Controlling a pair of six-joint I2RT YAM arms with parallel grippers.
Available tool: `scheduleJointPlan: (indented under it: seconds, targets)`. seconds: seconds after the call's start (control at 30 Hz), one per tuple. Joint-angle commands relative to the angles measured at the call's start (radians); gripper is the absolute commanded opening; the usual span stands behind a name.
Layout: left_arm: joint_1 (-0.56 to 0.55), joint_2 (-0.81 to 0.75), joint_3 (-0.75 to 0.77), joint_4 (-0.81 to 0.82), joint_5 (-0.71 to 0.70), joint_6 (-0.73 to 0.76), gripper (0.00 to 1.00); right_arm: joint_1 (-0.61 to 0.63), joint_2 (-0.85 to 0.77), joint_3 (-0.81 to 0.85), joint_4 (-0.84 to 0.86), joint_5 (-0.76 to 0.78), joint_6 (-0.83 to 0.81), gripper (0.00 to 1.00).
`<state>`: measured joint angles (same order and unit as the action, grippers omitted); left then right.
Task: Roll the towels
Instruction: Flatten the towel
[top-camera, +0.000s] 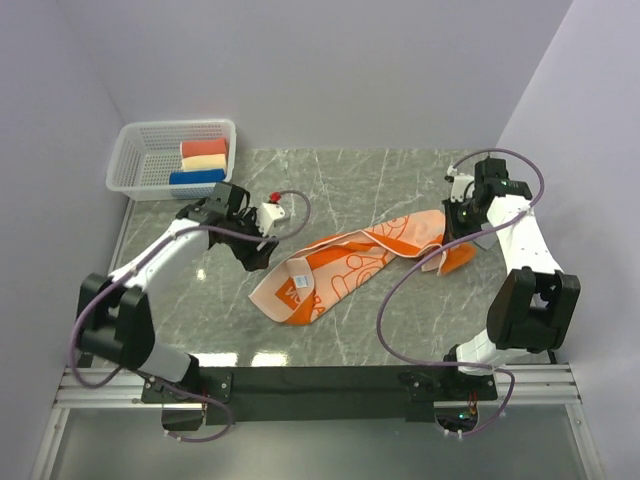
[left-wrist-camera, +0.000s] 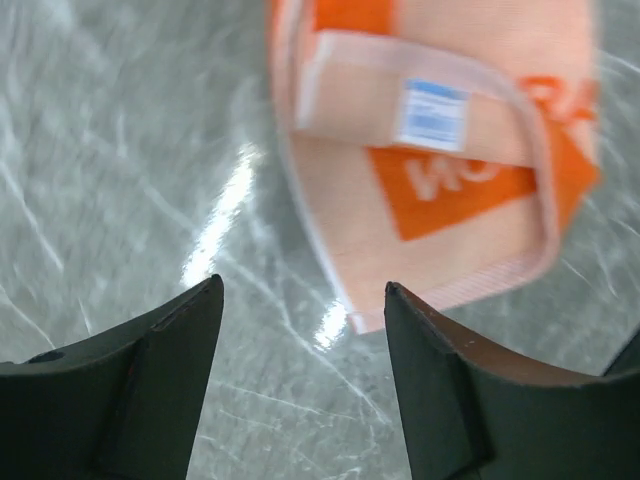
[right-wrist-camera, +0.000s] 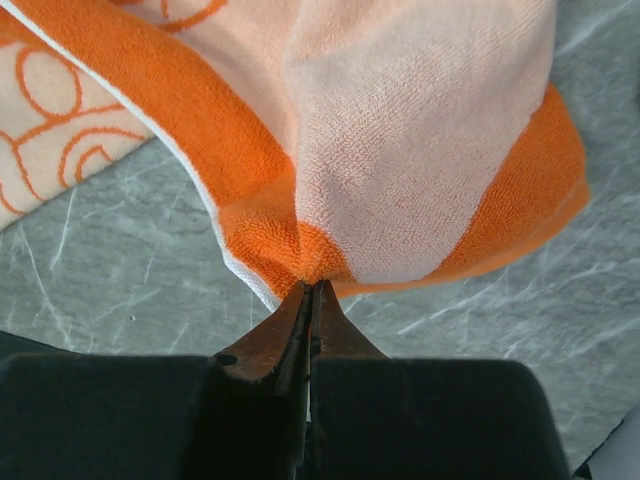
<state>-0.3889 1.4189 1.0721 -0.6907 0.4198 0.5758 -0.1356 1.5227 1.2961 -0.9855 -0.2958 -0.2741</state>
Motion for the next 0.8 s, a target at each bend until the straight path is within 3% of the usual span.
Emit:
scheduleJointPlan:
  seconds: [0.0,0.23,0.4,0.77]
  targets:
    - [0.053,0.118,0.031,-0.021,-0.007,-0.119,0.7,-0.002,0.013,0.087,0.008,0.009,0.007,0.0]
    - [0.05,0.233,0.026,-0.092,-0.05,-0.151,0.73,-0.002,0.014,0.144,0.005,0.001,0.035,0.0]
    - [0.03,0.245,-0.012,-0.099,-0.168,-0.18,0.74,-0.002,0.013,0.176,0.004,0.004,0.047,0.0]
    - [-0.148,0.291,-0.109,-0.014,-0.314,-0.299,0.6,-0.002,0.03,0.213,0.007,0.012,0.07,0.0]
